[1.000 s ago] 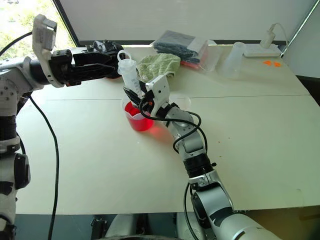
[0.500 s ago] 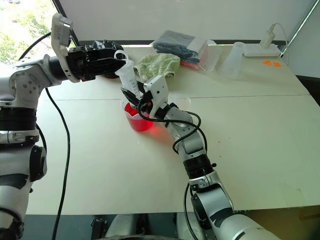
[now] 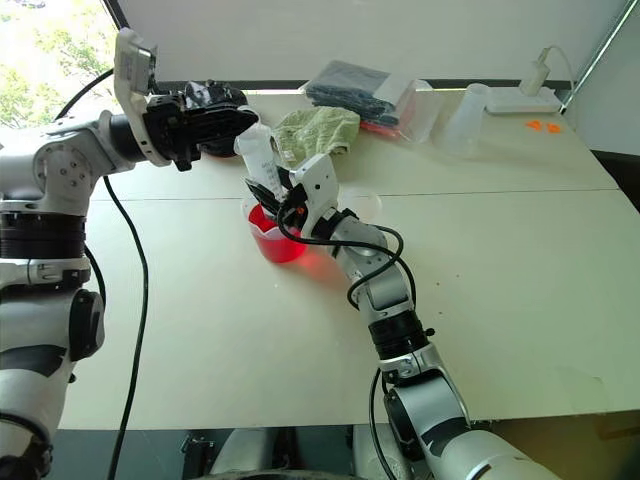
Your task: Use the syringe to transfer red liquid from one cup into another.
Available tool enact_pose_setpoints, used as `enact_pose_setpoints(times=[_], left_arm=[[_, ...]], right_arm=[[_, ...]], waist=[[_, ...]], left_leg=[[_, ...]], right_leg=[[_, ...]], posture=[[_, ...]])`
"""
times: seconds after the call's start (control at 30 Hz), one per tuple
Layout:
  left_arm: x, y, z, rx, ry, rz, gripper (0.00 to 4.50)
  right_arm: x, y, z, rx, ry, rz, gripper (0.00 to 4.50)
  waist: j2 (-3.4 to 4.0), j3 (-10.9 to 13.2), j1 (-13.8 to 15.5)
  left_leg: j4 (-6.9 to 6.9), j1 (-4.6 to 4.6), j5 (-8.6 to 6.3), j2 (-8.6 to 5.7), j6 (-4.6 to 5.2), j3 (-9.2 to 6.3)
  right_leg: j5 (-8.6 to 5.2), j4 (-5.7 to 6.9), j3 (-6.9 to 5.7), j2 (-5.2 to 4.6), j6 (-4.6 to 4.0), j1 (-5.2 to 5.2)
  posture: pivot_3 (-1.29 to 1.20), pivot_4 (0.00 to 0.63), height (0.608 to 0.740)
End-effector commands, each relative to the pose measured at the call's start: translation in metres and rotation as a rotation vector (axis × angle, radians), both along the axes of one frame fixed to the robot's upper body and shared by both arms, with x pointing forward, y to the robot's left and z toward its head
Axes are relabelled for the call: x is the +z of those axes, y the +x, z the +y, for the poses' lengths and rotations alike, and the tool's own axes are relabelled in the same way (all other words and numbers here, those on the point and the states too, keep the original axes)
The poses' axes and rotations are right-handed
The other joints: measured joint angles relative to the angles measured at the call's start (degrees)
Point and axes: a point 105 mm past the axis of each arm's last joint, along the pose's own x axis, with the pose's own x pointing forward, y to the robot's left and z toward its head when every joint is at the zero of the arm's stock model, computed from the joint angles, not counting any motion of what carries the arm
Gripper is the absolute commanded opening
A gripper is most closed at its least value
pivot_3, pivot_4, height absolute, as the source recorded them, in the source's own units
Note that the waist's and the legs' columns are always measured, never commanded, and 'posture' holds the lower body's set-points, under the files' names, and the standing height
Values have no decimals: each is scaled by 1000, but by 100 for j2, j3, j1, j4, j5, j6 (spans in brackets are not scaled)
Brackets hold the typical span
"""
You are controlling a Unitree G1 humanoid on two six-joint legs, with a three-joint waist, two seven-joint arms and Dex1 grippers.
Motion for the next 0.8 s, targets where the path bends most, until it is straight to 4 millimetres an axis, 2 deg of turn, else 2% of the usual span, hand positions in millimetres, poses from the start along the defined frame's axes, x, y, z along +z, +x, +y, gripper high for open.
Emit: enact_pose_setpoints(times=[0.03, 0.2, 0.67, 0.8], left_arm=[[14, -6, -3, -14, 3, -68, 35], [17, -6, -3, -10, 8, -77, 35], [49, -15, -12, -43, -41, -167, 35], [52, -18, -14, -54, -40, -179, 35]], right_arm=[[20, -9, 4, 24, 29, -72, 1401], [19, -8, 4, 25, 31, -69, 1401], [14, -7, 6, 19, 31, -57, 1401], [9, -8, 8, 22, 30, -43, 1401]], waist=[[0, 0, 0], [0, 0, 0], [0, 0, -1], [0, 0, -3]], left_leg=[[0, 0, 0, 0, 0, 0], [0, 0, 0, 0, 0, 0], [0, 0, 0, 0, 0, 0], [0, 0, 0, 0, 0, 0]], right_leg=[[0, 0, 0, 0, 0, 0], [0, 0, 0, 0, 0, 0], [0, 0, 0, 0, 0, 0], [0, 0, 0, 0, 0, 0]], posture=[[0, 150, 711], [0, 150, 711], [0, 150, 711], [0, 150, 711]])
